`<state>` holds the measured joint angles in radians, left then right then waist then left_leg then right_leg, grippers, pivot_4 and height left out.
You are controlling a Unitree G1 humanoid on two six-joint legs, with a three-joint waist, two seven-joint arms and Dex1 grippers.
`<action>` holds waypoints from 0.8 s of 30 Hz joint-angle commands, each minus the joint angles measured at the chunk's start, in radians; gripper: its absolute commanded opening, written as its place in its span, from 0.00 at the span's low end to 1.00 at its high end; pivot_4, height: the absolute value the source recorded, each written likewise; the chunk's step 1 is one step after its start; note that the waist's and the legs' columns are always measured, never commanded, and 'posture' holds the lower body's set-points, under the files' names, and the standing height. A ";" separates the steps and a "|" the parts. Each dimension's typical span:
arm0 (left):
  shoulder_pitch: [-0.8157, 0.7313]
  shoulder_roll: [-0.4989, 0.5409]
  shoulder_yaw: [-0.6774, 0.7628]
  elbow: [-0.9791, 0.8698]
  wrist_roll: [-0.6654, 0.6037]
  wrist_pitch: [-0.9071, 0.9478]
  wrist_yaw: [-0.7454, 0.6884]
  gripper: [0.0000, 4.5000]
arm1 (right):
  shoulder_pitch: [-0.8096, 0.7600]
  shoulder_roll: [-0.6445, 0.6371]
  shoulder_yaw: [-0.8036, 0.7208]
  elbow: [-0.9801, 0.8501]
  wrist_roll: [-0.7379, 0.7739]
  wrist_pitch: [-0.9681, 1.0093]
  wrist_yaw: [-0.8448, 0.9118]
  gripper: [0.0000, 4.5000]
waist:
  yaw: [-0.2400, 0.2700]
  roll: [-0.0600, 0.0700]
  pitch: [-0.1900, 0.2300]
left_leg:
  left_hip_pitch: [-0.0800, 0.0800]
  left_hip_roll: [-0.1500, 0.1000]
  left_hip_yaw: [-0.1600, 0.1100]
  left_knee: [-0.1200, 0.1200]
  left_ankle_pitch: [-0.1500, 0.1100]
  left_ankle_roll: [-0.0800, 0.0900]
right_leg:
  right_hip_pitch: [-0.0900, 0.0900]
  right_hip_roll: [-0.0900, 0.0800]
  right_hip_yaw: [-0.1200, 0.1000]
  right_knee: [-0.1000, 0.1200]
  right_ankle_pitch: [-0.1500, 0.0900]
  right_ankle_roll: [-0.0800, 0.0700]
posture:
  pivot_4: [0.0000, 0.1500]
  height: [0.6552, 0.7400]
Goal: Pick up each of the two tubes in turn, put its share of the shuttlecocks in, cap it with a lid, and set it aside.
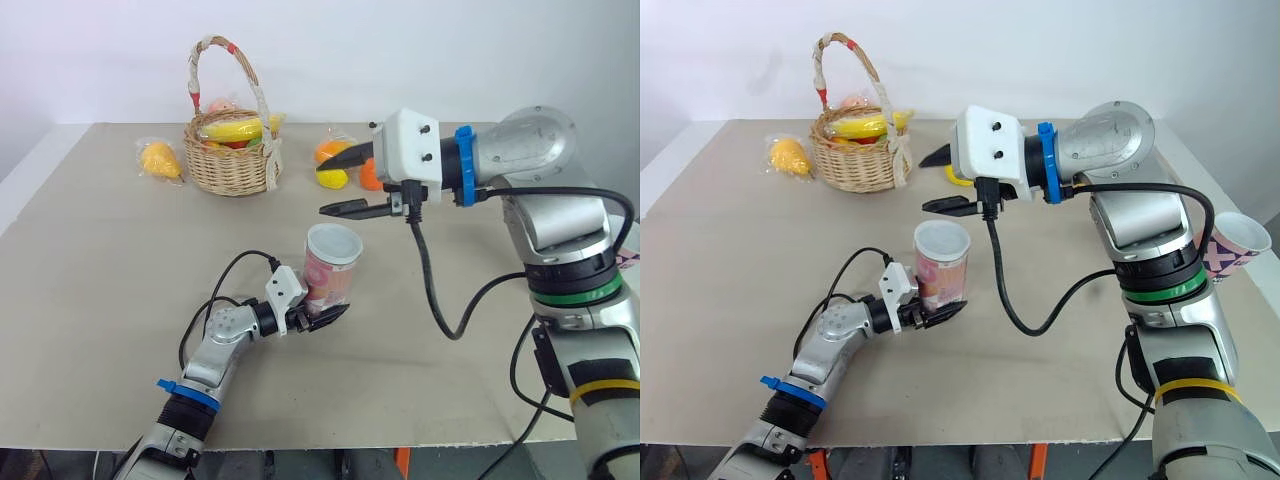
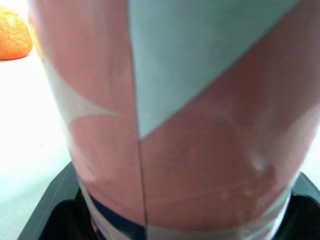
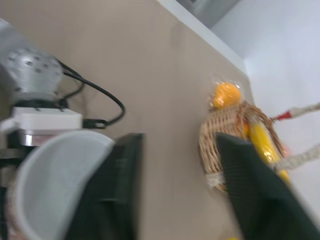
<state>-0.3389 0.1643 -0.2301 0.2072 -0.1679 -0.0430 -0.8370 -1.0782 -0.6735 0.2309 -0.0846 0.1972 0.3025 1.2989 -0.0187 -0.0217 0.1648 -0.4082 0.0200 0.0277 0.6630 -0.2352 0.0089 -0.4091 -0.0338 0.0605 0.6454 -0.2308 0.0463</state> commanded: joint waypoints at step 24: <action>0.014 -0.009 -0.018 0.019 0.008 0.020 0.007 0.73 | 0.034 0.020 0.127 0.031 -0.055 -0.059 0.134 0.01 | 0.000 0.000 0.000 | 0.000 0.000 0.000 0.000 0.000 0.000 | 0.000 -0.001 -0.001 0.000 0.000 0.000 | 1.00 1.00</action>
<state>-0.3406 0.1572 -0.2300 0.2117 -0.1678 -0.0422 -0.8336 -1.0509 -0.6560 0.3545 -0.0537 0.1497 0.2562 1.4313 -0.0187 -0.0217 0.1648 -0.4081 0.0195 0.0270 0.6630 -0.2352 0.0088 -0.4090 -0.0343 0.0596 0.6455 -0.2309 0.0462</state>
